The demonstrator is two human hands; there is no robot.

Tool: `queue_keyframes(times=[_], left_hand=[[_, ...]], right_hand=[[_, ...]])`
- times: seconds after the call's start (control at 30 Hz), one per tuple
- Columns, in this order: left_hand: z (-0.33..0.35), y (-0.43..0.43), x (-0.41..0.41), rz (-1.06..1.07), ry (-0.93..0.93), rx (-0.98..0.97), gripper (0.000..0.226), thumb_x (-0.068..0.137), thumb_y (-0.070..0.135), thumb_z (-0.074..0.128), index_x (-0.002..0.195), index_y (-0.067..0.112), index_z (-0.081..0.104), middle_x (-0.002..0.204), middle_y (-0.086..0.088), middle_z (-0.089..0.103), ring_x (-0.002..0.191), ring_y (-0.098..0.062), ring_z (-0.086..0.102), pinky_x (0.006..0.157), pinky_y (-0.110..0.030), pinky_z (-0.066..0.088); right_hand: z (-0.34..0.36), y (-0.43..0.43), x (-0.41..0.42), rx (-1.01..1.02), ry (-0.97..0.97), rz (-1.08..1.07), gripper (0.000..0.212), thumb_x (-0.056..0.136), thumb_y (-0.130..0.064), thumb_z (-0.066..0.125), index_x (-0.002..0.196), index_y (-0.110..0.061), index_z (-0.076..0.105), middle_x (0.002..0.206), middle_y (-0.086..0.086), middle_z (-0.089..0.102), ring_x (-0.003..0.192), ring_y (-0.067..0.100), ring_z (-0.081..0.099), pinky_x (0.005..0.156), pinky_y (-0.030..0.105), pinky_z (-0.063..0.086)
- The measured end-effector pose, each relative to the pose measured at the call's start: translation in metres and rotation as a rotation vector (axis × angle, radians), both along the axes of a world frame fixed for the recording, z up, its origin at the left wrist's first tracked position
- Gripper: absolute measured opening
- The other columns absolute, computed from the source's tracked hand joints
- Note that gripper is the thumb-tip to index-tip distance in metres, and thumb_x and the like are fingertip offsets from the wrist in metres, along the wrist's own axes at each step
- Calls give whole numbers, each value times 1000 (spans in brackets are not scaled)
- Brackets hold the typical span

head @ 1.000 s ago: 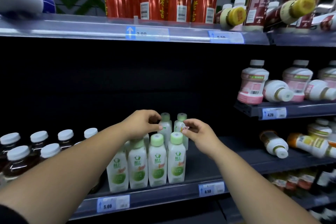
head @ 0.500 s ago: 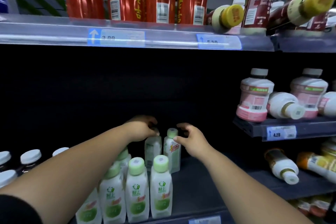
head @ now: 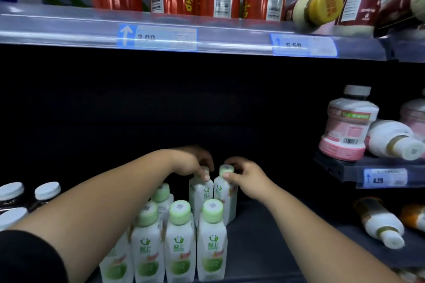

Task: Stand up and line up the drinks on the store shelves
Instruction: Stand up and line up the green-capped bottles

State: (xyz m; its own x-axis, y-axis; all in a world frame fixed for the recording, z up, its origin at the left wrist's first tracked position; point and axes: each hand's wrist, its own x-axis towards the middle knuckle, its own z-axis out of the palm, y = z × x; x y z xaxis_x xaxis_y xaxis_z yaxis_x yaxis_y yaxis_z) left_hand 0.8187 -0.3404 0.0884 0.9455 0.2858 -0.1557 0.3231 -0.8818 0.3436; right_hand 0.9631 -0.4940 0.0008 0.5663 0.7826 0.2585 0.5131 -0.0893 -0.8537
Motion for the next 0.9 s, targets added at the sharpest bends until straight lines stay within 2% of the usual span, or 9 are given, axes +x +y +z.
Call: queue_keyframes(times=[0.07,0.13,0.23,0.33,0.47,0.57,0.7,0.9], left_hand=[[-1,1,-4,14,-27,-21,49,83,34,77,128,26,58,120,7,60,105,-11,56,78,-20,43],[-4,3,-8,58,-56,-4,56,80,41,78,130,28,56,119,8,58,107,-14,56,84,-24,45],[-7,8,-14,54,-55,-12,48,79,43,79,121,28,62,114,9,62,106,-14,59,84,-25,45],[-6,9,-24,-2,-26,-49,41,81,37,79,118,30,65,113,12,65,106,-12,61,90,-26,47],[-2,8,-37,-33,10,-142,37,82,28,79,116,32,66,113,14,67,108,-7,61,98,-26,46],[-2,8,-45,-24,29,-238,35,80,22,81,110,32,67,107,13,69,105,-8,63,95,-25,47],[-1,4,-54,-7,40,-294,35,78,19,83,109,27,69,105,8,72,95,-6,67,83,-21,49],[-2,3,-66,-3,43,-305,36,74,18,86,106,24,72,98,5,74,90,-9,69,88,-29,55]], right_hand=[[3,-3,-4,-12,-9,51,31,87,-16,75,111,-34,64,111,-9,69,106,10,65,91,25,53],[5,-3,-7,3,29,58,30,88,-17,75,112,-33,65,112,-9,69,107,10,65,92,24,52],[6,-3,-13,12,43,31,26,89,-22,74,112,-32,66,110,-7,71,103,9,67,91,28,54],[9,-4,-19,-4,116,88,23,92,-17,71,111,-29,67,110,-2,71,102,14,68,86,31,56],[17,-12,-30,-71,206,196,22,95,-13,66,109,-30,67,109,-2,70,94,9,66,74,25,53],[21,-18,-39,-101,254,241,22,95,-13,65,110,-29,68,107,-4,71,96,10,67,79,30,55],[26,-23,-51,-114,280,279,21,96,-10,64,114,-21,66,105,0,69,93,10,65,76,28,56],[29,-30,-67,-125,319,300,24,94,-11,66,117,-19,67,103,-1,70,93,12,67,80,32,57]])
